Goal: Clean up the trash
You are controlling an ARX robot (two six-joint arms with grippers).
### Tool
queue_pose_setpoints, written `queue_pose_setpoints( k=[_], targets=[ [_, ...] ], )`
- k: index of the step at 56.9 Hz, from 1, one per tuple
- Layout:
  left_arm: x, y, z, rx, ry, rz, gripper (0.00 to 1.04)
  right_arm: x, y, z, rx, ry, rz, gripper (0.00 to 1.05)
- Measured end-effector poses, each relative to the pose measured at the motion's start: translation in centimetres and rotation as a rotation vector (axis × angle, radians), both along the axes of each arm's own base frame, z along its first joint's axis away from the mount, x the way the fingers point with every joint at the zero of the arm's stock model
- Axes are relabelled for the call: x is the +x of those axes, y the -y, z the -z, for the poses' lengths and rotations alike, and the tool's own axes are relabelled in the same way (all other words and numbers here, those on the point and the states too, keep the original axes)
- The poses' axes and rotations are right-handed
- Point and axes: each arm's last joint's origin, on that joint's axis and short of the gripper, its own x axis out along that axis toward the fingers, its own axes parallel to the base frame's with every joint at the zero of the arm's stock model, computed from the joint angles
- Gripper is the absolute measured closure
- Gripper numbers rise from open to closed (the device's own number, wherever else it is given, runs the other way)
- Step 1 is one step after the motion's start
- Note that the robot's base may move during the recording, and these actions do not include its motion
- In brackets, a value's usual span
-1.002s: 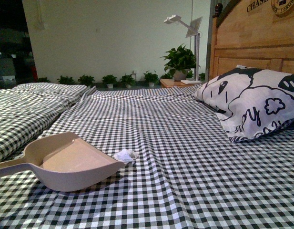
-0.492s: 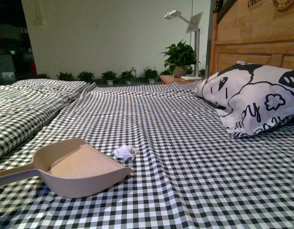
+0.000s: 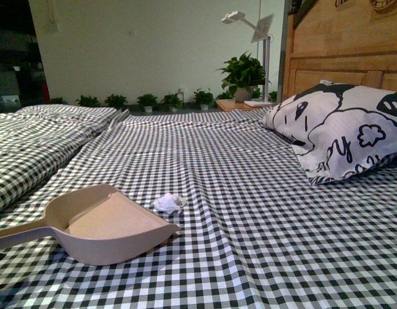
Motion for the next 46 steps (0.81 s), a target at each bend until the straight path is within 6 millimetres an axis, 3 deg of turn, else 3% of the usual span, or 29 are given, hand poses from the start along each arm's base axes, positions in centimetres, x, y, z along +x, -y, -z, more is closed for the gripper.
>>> queue_pose_setpoints(
  k=[22, 27, 41, 46],
  targets=[
    [0.0, 0.0, 0.0, 0.000, 0.000, 0.000, 0.77, 0.0, 0.0, 0.0, -0.001, -0.001, 0.000, 0.84],
    [0.0, 0.0, 0.0, 0.000, 0.000, -0.001, 0.77, 0.2, 0.2, -0.1, -0.050, -0.104, -0.022, 0.84],
    [0.0, 0.0, 0.0, 0.000, 0.000, 0.000, 0.77, 3.9, 0.9, -1.0, -0.047, -0.113, -0.090, 0.84],
    [0.0, 0.0, 0.0, 0.000, 0.000, 0.000, 0.77, 6.6, 1.3, -2.1, -0.053, -0.080, -0.137, 0.84]
  ],
)
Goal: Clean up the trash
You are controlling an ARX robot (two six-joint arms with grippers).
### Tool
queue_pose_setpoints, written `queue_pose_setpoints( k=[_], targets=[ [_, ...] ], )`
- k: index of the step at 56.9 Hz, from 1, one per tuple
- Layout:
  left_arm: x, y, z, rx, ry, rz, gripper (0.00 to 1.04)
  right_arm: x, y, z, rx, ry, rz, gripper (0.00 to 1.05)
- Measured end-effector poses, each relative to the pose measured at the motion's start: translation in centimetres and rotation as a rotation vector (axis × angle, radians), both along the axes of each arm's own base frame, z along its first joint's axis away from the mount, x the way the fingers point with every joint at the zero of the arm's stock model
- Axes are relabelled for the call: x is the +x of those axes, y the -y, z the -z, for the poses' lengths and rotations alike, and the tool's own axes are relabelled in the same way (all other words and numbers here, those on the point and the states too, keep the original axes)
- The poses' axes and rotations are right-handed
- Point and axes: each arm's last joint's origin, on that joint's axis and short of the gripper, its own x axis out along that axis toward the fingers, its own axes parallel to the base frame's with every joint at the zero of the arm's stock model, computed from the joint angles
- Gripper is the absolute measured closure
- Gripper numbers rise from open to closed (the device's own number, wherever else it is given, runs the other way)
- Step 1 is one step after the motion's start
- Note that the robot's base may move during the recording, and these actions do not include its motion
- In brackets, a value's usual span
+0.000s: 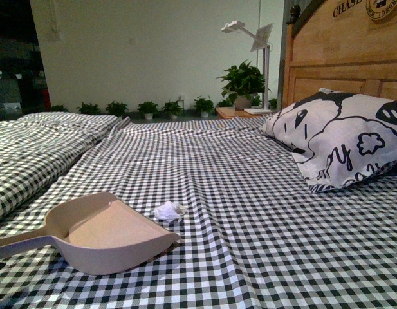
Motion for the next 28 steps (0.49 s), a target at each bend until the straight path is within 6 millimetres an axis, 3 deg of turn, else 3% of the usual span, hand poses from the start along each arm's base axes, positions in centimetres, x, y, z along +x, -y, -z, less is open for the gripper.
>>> queue_pose_setpoints(
  k=[14, 28],
  targets=[
    [0.0, 0.0, 0.0, 0.000, 0.000, 0.000, 0.77, 7.1, -1.3, -0.7, -0.002, -0.023, -0.205, 0.84],
    [0.0, 0.0, 0.0, 0.000, 0.000, 0.000, 0.77, 14.7, -4.2, 2.4, 0.012, -0.133, -0.355, 0.84]
  ],
)
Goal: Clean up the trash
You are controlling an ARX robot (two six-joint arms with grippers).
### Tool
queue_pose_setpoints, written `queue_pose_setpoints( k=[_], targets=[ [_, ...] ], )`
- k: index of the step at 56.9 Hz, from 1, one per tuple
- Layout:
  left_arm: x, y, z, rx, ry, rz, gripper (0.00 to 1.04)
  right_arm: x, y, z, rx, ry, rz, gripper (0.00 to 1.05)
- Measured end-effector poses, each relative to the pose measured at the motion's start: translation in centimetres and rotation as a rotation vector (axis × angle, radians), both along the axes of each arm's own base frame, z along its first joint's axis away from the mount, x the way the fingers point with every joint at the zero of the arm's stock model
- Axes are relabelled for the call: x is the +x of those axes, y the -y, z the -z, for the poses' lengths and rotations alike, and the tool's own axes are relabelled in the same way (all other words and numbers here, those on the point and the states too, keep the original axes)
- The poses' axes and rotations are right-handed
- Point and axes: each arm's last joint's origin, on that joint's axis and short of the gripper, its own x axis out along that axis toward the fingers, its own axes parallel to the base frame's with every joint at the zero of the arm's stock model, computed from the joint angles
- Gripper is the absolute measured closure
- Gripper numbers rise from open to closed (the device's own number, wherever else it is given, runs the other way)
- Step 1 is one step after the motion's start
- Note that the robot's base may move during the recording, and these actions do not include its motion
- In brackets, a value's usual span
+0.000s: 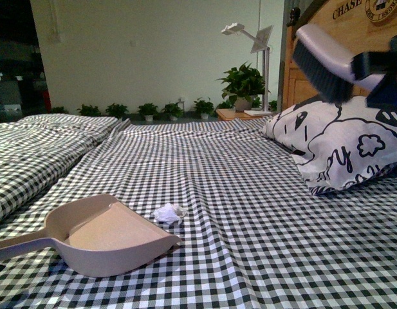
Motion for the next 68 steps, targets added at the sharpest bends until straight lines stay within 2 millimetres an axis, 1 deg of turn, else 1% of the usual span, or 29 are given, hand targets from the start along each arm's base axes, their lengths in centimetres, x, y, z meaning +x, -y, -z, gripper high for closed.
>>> queue_pose_setpoints(
  k=[3, 7, 13, 16, 20, 30, 46, 56, 68],
  targets=[
    [0.0, 0.0, 0.0, 0.000, 0.000, 0.000, 0.77, 1.5, -0.8, 1.7, -0.005, -0.037, -0.024, 0.84],
    [0.0, 0.0, 0.0, 0.000, 0.000, 0.000, 0.77, 2.7, -1.5, 3.3, -0.013, -0.078, -0.037, 0.84],
    [0.0, 0.0, 0.0, 0.000, 0.000, 0.000, 0.77, 4.0, -2.5, 5.4, -0.031, -0.135, -0.048, 0.84],
    [0.0, 0.0, 0.0, 0.000, 0.000, 0.000, 0.77, 4.5, -3.0, 6.1, -0.041, -0.155, -0.054, 0.84],
    [0.0, 0.0, 0.0, 0.000, 0.000, 0.000, 0.77, 5.3, -4.1, 7.4, -0.079, -0.200, -0.068, 0.84],
    [0.0, 0.0, 0.0, 0.000, 0.000, 0.000, 0.77, 6.7, -5.8, 8.6, -0.137, -0.252, -0.089, 0.84],
    [0.0, 0.0, 0.0, 0.000, 0.000, 0.000, 0.77, 8.6, -7.7, 9.8, -0.180, -0.284, -0.109, 0.84],
    [0.0, 0.0, 0.0, 0.000, 0.000, 0.000, 0.77, 9.4, -9.0, 10.4, -0.196, -0.288, -0.135, 0.84],
    [0.0, 0.0, 0.0, 0.000, 0.000, 0.000, 0.77, 9.9, -9.9, 12.1, -0.213, -0.320, -0.154, 0.84]
  ],
)
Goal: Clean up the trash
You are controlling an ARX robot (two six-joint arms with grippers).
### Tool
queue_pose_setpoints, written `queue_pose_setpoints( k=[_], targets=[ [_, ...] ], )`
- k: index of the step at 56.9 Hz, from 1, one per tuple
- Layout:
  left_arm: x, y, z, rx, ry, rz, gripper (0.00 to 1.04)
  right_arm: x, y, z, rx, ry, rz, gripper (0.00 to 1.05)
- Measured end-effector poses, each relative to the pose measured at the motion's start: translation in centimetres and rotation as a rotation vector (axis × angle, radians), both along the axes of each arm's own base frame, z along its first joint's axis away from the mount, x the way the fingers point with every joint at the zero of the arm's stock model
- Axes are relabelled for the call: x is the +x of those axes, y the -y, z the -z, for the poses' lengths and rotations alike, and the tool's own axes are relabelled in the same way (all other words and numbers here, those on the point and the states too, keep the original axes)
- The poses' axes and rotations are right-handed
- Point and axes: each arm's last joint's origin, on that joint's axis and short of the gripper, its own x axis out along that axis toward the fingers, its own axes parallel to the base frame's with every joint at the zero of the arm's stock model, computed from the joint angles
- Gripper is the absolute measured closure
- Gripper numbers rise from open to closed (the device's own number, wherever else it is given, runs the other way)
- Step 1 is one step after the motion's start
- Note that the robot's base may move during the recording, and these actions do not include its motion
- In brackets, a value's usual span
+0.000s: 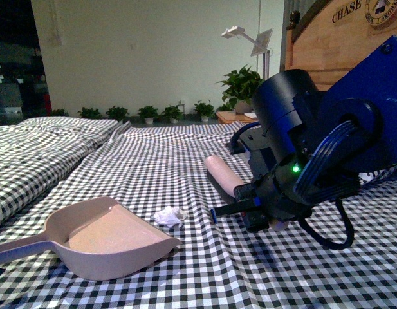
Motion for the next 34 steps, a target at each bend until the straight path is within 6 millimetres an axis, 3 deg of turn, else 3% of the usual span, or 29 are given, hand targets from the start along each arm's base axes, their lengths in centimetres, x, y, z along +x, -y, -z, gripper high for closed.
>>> queue_pose_setpoints(
  k=[34],
  targets=[
    [0.0, 0.0, 0.0, 0.000, 0.000, 0.000, 0.77, -0.3, -1.0, 1.9, -0.010, -0.096, -0.056, 0.84]
  ],
)
